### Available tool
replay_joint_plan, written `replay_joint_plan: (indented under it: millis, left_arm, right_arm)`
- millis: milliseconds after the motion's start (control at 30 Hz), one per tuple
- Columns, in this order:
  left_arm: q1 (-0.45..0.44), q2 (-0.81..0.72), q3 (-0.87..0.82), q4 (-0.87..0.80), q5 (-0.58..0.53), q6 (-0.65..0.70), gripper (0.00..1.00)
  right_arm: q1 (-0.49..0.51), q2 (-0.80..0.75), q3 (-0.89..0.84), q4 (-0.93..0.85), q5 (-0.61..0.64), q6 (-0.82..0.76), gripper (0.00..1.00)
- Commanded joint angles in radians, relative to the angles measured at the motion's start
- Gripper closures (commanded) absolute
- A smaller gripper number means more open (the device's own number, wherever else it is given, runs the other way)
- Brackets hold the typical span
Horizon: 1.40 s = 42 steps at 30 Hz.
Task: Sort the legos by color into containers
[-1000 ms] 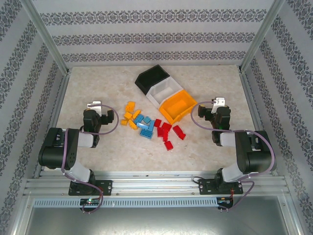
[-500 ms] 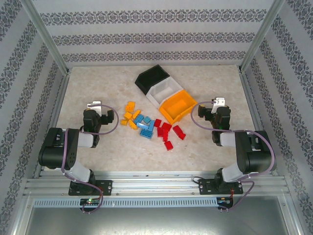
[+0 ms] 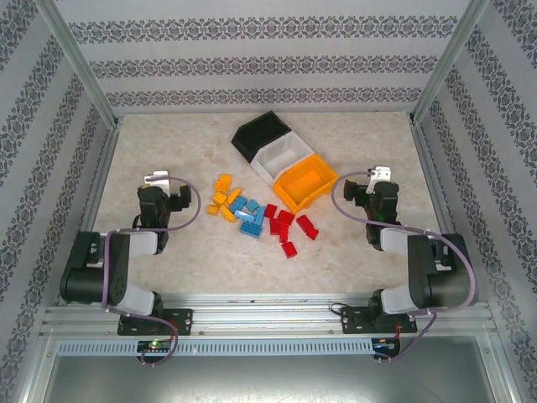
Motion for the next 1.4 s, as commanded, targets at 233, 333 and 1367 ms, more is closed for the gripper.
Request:
replay_joint_plan:
  millis: [233, 333, 1367]
  left_arm:
    - [0.007, -0.145, 0.401, -0.779, -0.176, -0.252, 0.0]
    - [0.006, -0.073, 0.564, -1.005, -0.144, -0.346, 0.0]
    - [-0.103, 0.153, 0.744, -1.266, 0.497, -0.591, 0.0]
  right_arm:
    - [-0.118, 0.051, 0.684, -1.167, 0.017, 0.36, 0.02]
    - [-0.127, 0.072, 0.711, -1.105, -0.209, 0.365, 0.02]
    - [0.453, 0.283, 0.744, -1.609, -0.264, 0.152, 0.3]
